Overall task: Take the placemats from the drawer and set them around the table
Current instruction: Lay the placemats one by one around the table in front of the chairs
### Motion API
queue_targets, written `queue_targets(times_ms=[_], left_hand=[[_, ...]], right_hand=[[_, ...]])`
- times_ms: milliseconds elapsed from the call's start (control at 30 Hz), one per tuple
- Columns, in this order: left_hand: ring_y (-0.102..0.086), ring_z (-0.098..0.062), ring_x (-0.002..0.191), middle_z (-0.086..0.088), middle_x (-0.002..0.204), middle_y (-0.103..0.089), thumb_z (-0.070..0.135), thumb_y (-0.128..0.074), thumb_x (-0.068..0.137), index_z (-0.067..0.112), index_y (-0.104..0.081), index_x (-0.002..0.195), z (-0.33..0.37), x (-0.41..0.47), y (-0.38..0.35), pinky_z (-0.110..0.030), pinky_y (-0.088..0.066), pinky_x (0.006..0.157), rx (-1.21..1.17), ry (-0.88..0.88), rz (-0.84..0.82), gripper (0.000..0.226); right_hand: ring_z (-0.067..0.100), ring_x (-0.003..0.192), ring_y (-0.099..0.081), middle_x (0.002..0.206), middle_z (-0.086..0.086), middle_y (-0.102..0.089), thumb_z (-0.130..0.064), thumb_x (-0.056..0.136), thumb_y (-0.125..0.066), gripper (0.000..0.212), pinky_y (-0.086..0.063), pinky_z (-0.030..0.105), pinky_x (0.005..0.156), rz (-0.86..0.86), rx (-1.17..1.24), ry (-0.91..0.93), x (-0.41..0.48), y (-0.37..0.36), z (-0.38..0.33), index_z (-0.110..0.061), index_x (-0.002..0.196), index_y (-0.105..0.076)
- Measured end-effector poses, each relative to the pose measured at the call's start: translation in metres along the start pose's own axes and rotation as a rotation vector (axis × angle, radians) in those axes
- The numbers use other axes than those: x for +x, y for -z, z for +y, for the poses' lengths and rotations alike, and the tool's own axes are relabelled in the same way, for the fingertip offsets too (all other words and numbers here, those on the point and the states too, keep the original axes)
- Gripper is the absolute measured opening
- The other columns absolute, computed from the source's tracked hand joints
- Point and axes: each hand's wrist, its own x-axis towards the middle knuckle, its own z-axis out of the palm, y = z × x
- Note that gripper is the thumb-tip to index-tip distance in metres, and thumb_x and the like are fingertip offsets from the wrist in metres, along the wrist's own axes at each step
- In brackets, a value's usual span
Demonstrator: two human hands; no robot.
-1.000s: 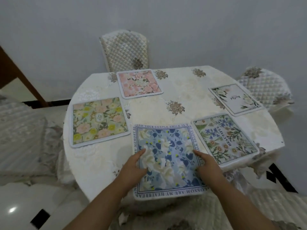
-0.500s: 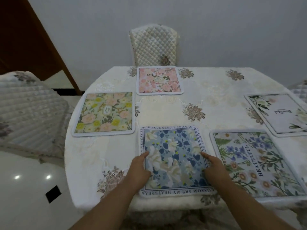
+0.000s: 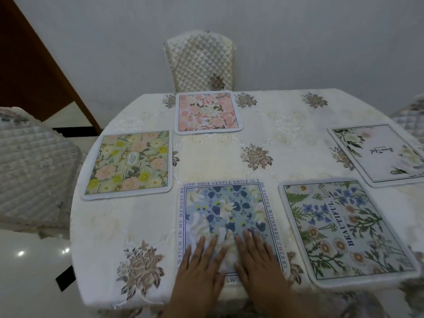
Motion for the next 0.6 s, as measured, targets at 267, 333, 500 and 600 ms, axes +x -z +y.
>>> queue_targets(times_ms=[267, 333, 500, 600], left_hand=[[-0.013, -0.023, 0.151, -0.002, 0.163, -0.022, 0.066, -0.032, 0.095, 0.024, -0.027, 0.155, -0.050, -0.008, 0.006, -0.050, -0.015, 0.116, 0.054, 0.199, 0.030, 0.074], [0.000, -0.022, 0.153, -0.001, 0.165, -0.009, 0.063, -0.025, 0.098, 0.024, -0.016, 0.157, -0.039, 0.022, 0.018, -0.046, -0.005, 0.120, 0.009, 0.153, 0.023, 0.071], [0.017, -0.017, 0.151, 0.006, 0.164, 0.014, 0.051, -0.014, 0.103, 0.029, 0.004, 0.157, -0.009, 0.128, 0.043, -0.038, 0.006, 0.122, -0.071, 0.087, 0.030, 0.061], [0.018, -0.017, 0.150, 0.007, 0.164, 0.017, 0.061, -0.011, 0.099, 0.030, 0.008, 0.157, -0.027, 0.148, 0.034, -0.040, 0.009, 0.121, -0.006, 0.108, -0.005, 0.068]], right_hand=[[0.013, 0.148, 0.013, 0.162, 0.005, -0.003, -0.059, 0.098, -0.010, 0.072, 0.012, 0.027, 0.118, 0.047, -0.013, -0.213, 0.002, 0.015, 0.035, -0.014, 0.154, -0.009], [0.012, 0.146, 0.021, 0.162, 0.004, 0.007, -0.059, 0.096, -0.005, 0.072, 0.014, 0.027, 0.118, 0.055, 0.026, -0.196, 0.035, 0.021, 0.025, -0.016, 0.154, 0.000], [0.015, 0.148, 0.013, 0.162, 0.004, 0.007, -0.049, 0.100, -0.015, 0.066, 0.009, 0.029, 0.118, -0.011, 0.094, -0.112, 0.142, 0.031, 0.002, -0.013, 0.154, 0.000], [0.015, 0.147, 0.016, 0.160, -0.002, 0.016, -0.057, 0.097, -0.012, 0.072, 0.009, 0.033, 0.118, -0.033, 0.042, -0.137, 0.160, 0.025, 0.014, -0.018, 0.154, 0.009]])
